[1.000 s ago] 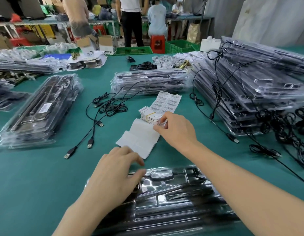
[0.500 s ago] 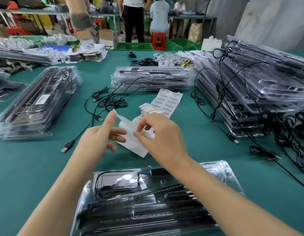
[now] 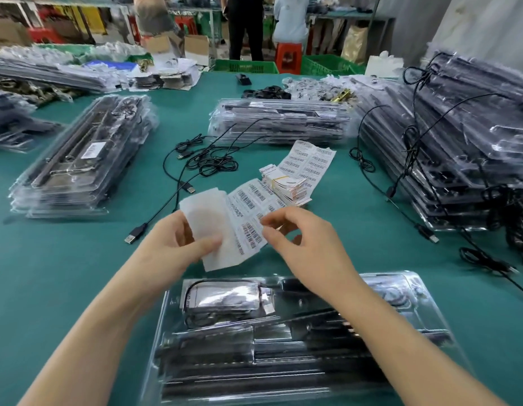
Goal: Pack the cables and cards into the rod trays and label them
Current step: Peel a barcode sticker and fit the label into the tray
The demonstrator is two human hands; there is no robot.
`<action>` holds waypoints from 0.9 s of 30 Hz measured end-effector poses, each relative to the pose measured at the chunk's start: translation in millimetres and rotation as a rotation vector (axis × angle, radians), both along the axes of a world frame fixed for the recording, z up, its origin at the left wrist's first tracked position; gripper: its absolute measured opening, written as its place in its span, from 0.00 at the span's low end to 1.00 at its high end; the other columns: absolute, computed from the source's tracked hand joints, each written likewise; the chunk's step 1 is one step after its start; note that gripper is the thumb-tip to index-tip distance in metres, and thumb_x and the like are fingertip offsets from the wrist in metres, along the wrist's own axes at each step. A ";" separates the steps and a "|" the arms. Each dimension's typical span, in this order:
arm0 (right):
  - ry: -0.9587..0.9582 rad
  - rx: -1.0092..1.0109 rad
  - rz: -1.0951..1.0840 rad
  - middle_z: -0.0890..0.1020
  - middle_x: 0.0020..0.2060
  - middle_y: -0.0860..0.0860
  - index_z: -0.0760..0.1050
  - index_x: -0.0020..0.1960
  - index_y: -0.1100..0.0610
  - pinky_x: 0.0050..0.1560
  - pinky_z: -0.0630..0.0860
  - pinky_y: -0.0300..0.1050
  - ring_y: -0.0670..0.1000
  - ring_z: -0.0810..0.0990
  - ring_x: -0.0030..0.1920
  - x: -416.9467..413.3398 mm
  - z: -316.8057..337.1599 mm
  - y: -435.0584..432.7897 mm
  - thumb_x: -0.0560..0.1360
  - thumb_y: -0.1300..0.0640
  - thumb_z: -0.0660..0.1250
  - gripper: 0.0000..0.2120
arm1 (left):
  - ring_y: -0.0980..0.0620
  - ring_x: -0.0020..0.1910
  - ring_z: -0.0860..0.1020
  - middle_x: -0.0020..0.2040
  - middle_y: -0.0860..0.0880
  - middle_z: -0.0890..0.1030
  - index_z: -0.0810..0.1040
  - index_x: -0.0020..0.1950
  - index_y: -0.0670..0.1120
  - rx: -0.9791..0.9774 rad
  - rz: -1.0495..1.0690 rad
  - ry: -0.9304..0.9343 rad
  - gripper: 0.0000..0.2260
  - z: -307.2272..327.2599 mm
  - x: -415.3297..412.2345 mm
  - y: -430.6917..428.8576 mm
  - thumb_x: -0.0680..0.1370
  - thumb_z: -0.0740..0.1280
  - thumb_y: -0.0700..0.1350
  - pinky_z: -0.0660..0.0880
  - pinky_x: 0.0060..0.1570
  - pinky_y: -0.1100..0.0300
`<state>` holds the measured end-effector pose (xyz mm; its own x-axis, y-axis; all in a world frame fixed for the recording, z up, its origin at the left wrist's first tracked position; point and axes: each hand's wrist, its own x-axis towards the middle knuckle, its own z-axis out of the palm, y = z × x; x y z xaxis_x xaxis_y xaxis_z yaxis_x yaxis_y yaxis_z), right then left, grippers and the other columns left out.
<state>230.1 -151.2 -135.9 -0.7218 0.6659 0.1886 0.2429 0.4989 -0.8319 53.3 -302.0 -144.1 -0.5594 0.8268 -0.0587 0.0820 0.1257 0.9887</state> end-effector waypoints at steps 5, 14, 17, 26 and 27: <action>-0.129 0.097 0.075 0.82 0.48 0.38 0.83 0.54 0.46 0.51 0.77 0.39 0.38 0.79 0.48 -18.3 1.7 -11.8 0.76 0.47 0.72 0.08 | 0.50 0.54 0.85 0.55 0.51 0.87 0.80 0.62 0.48 -0.026 0.006 -0.045 0.11 -2.0 4.9 3.7 0.80 0.69 0.41 0.80 0.58 0.49; -0.151 0.451 0.027 0.81 0.52 0.41 0.82 0.59 0.48 0.57 0.72 0.42 0.44 0.76 0.55 -25.0 3.1 -31.9 0.78 0.46 0.70 0.12 | 0.52 0.50 0.86 0.51 0.51 0.88 0.87 0.51 0.52 0.040 0.006 -0.021 0.13 2.9 6.5 2.7 0.69 0.79 0.52 0.81 0.48 0.62; -0.122 0.443 0.059 0.82 0.54 0.42 0.81 0.61 0.49 0.61 0.73 0.44 0.43 0.75 0.57 -23.2 3.6 -34.9 0.77 0.47 0.70 0.14 | 0.52 0.49 0.87 0.48 0.50 0.88 0.88 0.49 0.51 0.020 0.049 -0.050 0.13 0.9 5.4 3.3 0.66 0.79 0.52 0.81 0.46 0.62; -0.101 0.447 0.015 0.84 0.53 0.40 0.83 0.59 0.47 0.61 0.71 0.42 0.41 0.77 0.56 -18.9 6.0 -37.5 0.74 0.40 0.72 0.17 | 0.47 0.53 0.86 0.54 0.46 0.87 0.87 0.54 0.48 0.095 -0.036 -0.188 0.11 4.2 5.9 2.0 0.71 0.75 0.46 0.81 0.49 0.63; -0.094 0.445 0.008 0.84 0.53 0.40 0.83 0.58 0.47 0.60 0.70 0.42 0.40 0.77 0.55 -18.4 5.9 -37.5 0.74 0.40 0.73 0.17 | 0.46 0.53 0.86 0.54 0.45 0.87 0.87 0.53 0.48 0.096 -0.038 -0.199 0.11 4.6 6.1 1.9 0.72 0.75 0.45 0.81 0.49 0.62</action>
